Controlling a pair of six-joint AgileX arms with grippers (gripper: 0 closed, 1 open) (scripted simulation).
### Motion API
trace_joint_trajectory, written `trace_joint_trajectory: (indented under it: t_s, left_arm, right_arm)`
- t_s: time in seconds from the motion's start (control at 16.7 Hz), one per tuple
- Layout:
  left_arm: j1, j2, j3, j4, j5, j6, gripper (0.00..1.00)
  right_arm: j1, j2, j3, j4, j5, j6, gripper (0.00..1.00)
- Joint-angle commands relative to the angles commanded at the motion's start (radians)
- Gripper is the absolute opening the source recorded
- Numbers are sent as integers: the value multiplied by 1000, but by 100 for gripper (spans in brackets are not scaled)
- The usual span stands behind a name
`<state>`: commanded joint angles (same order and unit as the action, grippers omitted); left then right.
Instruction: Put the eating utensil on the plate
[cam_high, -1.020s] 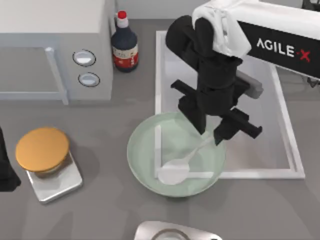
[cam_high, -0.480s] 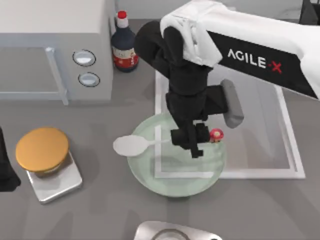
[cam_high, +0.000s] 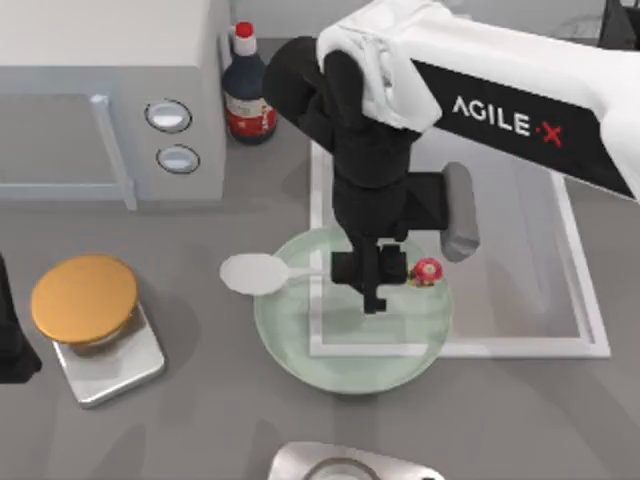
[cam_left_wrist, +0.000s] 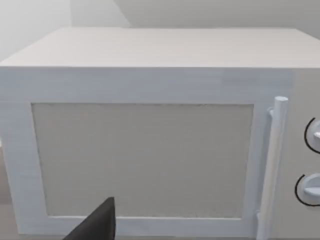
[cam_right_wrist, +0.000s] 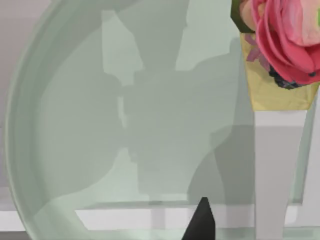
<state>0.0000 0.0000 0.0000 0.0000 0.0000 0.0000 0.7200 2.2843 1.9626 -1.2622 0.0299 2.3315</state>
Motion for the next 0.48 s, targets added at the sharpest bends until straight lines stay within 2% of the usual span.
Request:
trace_joint_trajectory:
  t_s: [0.48]
  left_arm:
    - [0,0,0,0,0,0,100]
  right_arm:
    - [-31,-39,-19,-27,19,36,0]
